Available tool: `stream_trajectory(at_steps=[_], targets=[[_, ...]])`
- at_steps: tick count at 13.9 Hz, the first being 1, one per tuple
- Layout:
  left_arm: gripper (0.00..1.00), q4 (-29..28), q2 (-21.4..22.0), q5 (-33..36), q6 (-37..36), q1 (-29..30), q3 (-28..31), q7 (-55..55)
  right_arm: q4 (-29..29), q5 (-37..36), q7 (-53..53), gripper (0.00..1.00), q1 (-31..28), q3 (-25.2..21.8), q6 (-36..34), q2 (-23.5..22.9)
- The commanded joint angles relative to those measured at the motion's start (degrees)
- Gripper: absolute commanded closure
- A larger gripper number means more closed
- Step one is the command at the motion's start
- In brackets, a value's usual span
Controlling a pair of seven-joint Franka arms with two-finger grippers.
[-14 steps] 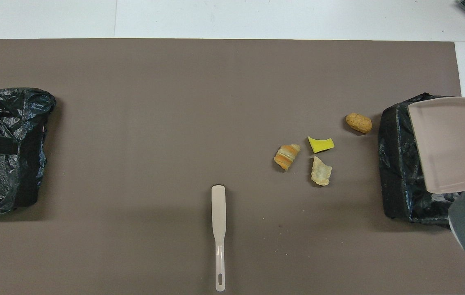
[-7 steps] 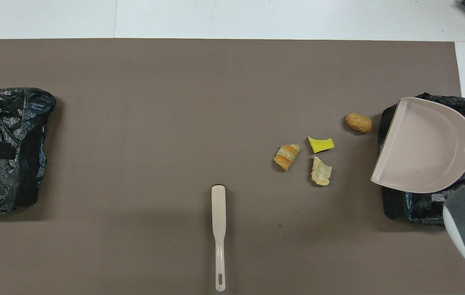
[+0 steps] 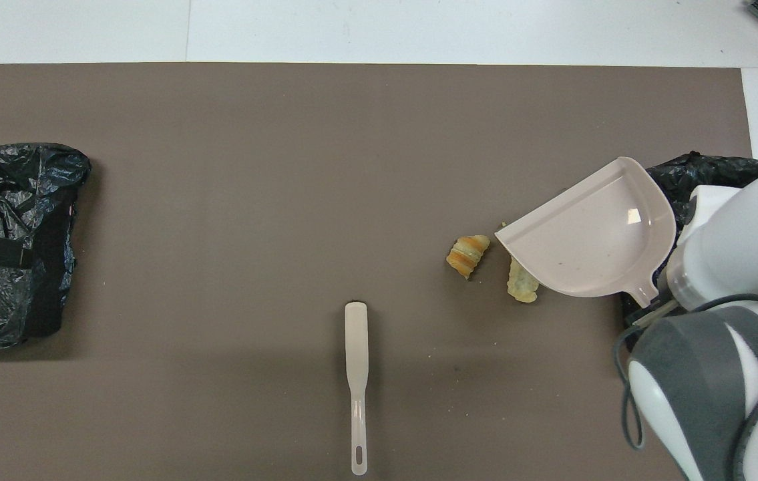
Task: Sweep and dump trash in bin
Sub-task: 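Bring the emptied dustpan back to the table center with the right gripper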
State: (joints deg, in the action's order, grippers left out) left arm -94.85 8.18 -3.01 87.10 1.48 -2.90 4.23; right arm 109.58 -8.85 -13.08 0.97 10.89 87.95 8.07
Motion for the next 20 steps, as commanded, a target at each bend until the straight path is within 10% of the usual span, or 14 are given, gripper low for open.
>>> stream_trajectory(at_steps=[1,20], targets=[[0.00,0.36,0.35,-0.25,-1.15,1.68,-0.44,0.95,-3.58,4.19,8.56,1.00,2.53,0.00,-1.65,-1.91],[0.00,-0.34,0.88,-0.33,-1.32,1.42,-0.53,0.78,-31.86,8.15,45.05,1.00,22.23,0.79,12.50,-36.52]])
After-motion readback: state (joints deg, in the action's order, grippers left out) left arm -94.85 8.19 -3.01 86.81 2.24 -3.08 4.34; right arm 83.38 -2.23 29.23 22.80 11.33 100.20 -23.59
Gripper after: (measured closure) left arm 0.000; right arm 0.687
